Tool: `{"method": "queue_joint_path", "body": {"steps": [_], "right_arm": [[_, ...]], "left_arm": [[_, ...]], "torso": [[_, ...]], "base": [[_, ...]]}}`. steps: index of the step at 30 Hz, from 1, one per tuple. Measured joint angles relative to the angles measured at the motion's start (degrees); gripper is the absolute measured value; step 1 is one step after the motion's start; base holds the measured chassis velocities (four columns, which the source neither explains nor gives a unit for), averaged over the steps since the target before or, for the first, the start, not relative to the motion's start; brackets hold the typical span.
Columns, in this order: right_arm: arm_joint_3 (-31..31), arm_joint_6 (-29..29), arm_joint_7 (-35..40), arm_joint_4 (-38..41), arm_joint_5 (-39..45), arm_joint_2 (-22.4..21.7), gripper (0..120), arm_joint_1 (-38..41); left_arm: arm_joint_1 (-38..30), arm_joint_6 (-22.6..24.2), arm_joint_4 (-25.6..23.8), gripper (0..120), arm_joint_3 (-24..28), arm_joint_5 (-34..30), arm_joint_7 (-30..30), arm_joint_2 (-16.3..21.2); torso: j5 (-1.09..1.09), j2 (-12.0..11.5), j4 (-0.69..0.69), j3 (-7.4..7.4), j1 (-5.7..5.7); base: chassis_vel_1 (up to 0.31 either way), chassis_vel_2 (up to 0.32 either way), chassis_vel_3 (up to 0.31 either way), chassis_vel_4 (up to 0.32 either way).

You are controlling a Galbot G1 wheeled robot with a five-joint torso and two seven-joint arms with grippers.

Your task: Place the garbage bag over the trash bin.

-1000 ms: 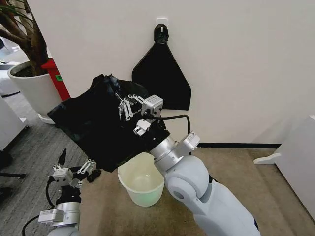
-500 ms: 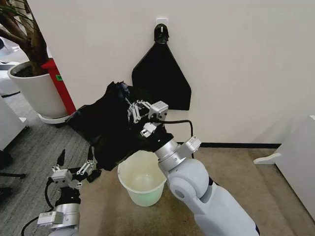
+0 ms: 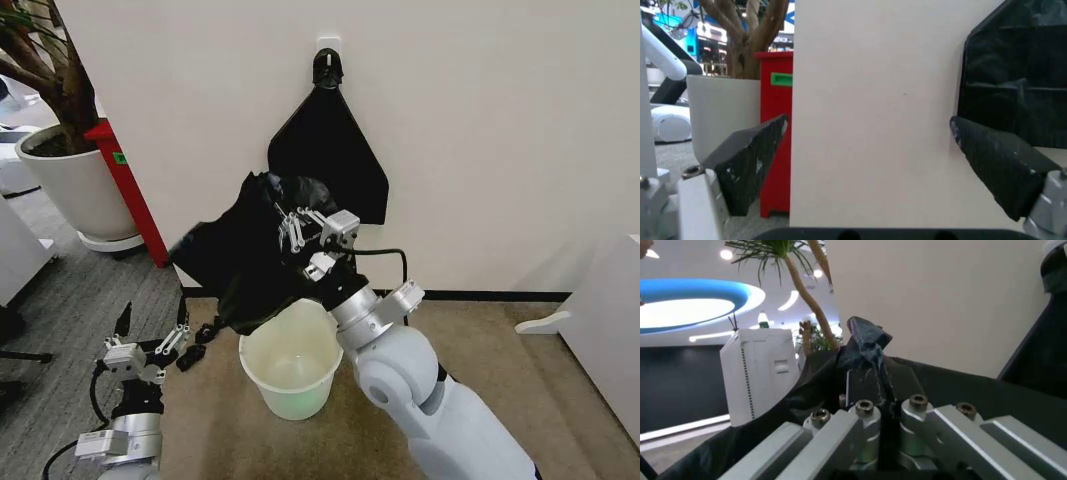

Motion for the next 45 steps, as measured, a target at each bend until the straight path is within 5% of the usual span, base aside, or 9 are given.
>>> {"method": "queue_joint_path", "body": {"steps": [17, 32, 45], "right_arm": [[-2.78, 0.41, -0.46, -0.07, -3.14, 2.57, 0, -3.80], [-10.62, 0.51, -0.80, -4.08, -10.34, 11.04, 0, -6.51], [-8.95, 2.98, -1.31, -5.62, -11.46, 8.66, 0, -9.14]], "left_arm": [[-0.12, 0.01, -0.03, 94, 0.05, -0.02, -0.03, 0.13], [-0.06, -0.55, 0.14, 94, -0.13, -0.14, -0.24, 0.25], [-0.12, -0.65, 0.16, 94, 0.04, -0.16, -0.34, 0.31]], "torso": [[-0.01, 0.00, 0.00, 0.00, 0.00], [-0.01, 0.00, 0.00, 0.00, 0.00], [0.00, 0.00, 0.00, 0.00, 0.00]], "base": [[0.000, 0.000, 0.000, 0.000], [0.000, 0.000, 0.000, 0.000], [0.000, 0.000, 0.000, 0.000]]}}
